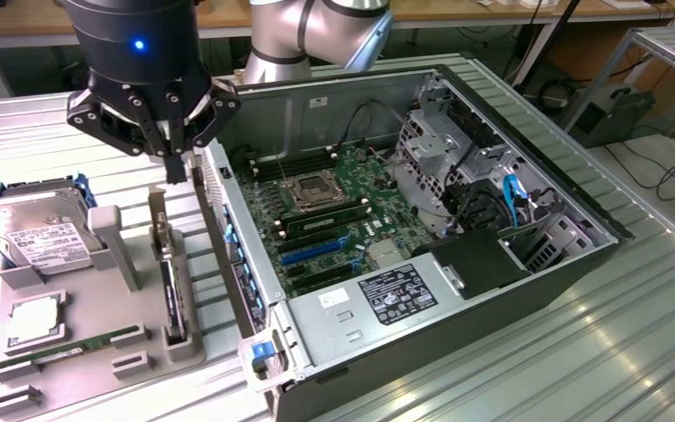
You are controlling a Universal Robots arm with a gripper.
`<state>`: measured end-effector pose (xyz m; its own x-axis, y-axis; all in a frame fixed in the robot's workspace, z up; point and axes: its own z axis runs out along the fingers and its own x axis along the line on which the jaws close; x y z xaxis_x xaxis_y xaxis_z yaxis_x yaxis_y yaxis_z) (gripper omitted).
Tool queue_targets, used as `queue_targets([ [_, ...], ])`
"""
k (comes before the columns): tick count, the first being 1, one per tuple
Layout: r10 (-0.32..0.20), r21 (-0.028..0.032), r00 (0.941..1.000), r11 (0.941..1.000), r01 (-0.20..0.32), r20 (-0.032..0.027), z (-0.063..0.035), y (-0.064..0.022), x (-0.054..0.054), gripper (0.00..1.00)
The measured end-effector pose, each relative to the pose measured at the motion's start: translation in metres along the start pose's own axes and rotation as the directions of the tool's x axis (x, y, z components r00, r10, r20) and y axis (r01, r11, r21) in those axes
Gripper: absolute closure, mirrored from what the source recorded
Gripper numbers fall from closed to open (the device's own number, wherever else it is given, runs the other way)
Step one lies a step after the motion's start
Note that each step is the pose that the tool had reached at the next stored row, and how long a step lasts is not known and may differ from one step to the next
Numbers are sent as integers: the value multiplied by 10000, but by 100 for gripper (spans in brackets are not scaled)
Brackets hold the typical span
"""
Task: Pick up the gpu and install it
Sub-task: 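Reach for the gpu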
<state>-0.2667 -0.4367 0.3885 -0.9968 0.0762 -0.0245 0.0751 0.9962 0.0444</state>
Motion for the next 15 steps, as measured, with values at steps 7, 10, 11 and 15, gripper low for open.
queue_targets([
  [7,0,0,10000,10000,0,0,-2,-58,-4,89],
  [10,0,0,10000,10000,0,0,-3,-77,-6,89],
  [11,0,0,10000,10000,0,1,-3,-87,-7,89],
  [15,0,0,10000,10000,0,-1,-4,-130,-10,89],
])
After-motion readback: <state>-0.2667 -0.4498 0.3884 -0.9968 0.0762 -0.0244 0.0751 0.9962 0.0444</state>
